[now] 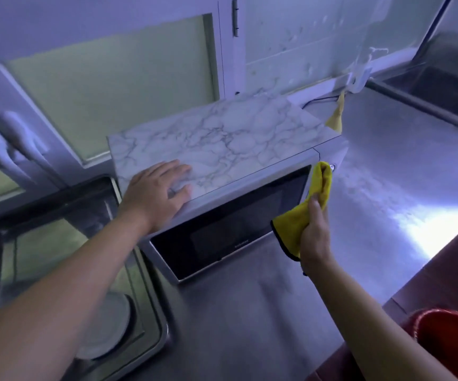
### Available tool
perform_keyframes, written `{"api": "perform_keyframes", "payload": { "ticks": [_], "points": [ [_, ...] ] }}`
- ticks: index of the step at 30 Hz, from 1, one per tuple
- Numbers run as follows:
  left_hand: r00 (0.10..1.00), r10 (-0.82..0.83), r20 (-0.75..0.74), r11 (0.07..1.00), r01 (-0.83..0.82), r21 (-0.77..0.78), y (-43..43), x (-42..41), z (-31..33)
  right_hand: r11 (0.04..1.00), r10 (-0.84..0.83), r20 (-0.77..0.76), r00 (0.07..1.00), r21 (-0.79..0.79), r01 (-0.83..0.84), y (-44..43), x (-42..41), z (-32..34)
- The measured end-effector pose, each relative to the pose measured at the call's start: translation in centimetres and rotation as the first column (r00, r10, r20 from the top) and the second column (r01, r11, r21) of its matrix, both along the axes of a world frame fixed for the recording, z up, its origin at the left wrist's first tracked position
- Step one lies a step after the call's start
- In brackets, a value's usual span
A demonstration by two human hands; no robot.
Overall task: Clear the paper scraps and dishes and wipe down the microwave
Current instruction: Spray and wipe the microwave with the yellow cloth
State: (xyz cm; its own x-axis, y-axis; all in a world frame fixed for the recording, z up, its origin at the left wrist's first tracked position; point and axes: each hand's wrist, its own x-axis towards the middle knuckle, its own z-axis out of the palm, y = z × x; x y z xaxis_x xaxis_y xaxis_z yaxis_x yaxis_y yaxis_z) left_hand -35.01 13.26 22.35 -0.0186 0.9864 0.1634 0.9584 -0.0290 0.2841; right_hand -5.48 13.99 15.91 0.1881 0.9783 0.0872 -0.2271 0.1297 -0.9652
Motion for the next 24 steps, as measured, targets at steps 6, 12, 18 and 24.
{"api": "perform_keyframes", "payload": {
  "ticks": [6, 12, 18, 24],
  "points": [
    [1.000, -0.005, 0.008, 0.999, 0.005, 0.032, 0.2, 0.3, 0.5, 0.993, -0.113, 0.092, 0.989, 0.039, 0.109, 5.0, -5.1, 0.3],
    [0.999, -0.017, 0.027, 0.999, 0.016, 0.045, 0.3, 0.2, 0.4, 0.917, -0.395, 0.144, 0.907, 0.009, 0.398, 6.9, -8.4, -0.2],
    [1.000, -0.003, 0.017, 0.999, 0.002, 0.042, 0.3, 0.3, 0.2, 0.877, -0.468, 0.099, 0.878, -0.073, 0.475, 4.8, -11.6, 0.6],
    [0.997, 0.016, 0.070, 0.999, -0.019, 0.033, 0.5, 0.2, 0.5, 0.928, -0.353, 0.174, 0.919, -0.061, 0.368, -2.6, -19.8, 0.6]
  ]
}}
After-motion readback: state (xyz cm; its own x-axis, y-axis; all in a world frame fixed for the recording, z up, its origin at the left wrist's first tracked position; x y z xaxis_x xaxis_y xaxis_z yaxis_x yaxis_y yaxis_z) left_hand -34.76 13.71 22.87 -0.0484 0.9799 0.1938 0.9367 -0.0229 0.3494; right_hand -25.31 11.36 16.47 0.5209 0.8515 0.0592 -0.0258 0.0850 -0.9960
